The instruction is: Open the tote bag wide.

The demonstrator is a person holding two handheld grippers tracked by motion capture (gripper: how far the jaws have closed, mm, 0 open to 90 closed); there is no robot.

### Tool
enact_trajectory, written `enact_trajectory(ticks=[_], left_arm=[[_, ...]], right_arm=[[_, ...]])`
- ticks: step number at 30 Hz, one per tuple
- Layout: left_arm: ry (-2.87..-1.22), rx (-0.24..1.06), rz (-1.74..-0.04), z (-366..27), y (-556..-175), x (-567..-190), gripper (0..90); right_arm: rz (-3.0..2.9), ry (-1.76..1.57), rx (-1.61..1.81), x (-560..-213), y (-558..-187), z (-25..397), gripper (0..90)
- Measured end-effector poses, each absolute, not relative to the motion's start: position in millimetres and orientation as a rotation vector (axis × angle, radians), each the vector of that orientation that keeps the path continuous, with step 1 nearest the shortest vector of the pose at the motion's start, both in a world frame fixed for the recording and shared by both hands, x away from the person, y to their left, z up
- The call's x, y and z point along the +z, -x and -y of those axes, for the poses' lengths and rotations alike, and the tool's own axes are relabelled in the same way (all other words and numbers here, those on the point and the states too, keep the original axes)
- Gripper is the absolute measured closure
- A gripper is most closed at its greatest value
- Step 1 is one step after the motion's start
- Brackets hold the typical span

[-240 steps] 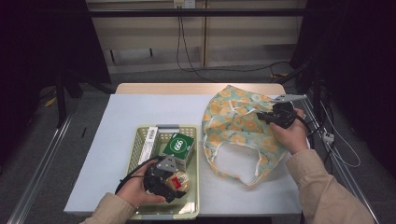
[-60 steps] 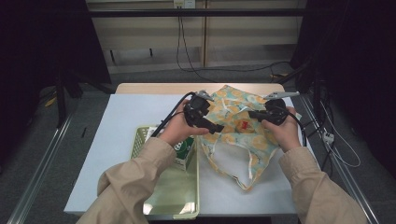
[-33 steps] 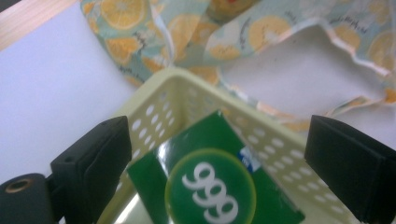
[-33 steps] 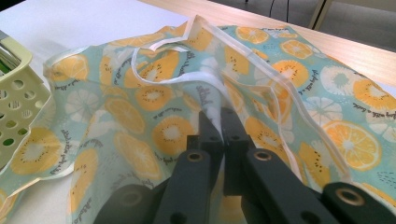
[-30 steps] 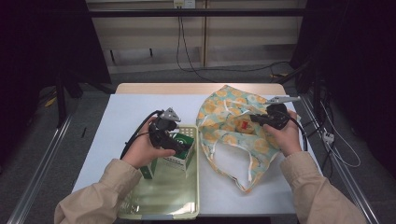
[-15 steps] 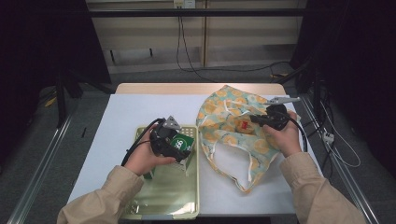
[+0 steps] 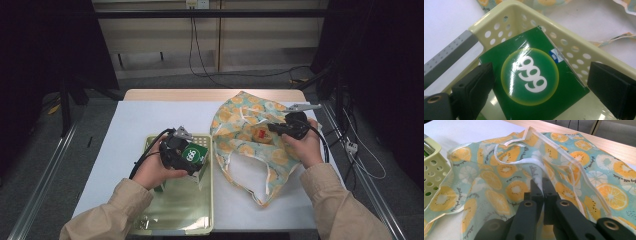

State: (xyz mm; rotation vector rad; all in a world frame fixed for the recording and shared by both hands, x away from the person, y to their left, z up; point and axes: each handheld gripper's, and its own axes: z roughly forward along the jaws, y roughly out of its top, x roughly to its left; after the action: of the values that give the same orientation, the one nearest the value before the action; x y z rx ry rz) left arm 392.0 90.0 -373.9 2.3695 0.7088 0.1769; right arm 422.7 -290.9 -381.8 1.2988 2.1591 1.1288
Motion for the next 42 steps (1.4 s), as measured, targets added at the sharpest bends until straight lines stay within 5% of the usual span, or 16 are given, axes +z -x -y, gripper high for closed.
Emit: enact_trajectory(ticks=[38,42], left_arm=[[-2.388,0.285,-0.810,-83,-383,-390,0.0],[-2.397,0.223,-0.851,-85,-387,-395,0.0]], right_arm=[[-2.163,-1.288,1.128,-384,-420,290,90.0],[-2.159,-1.294,1.127,-383,-420,292,90.0]])
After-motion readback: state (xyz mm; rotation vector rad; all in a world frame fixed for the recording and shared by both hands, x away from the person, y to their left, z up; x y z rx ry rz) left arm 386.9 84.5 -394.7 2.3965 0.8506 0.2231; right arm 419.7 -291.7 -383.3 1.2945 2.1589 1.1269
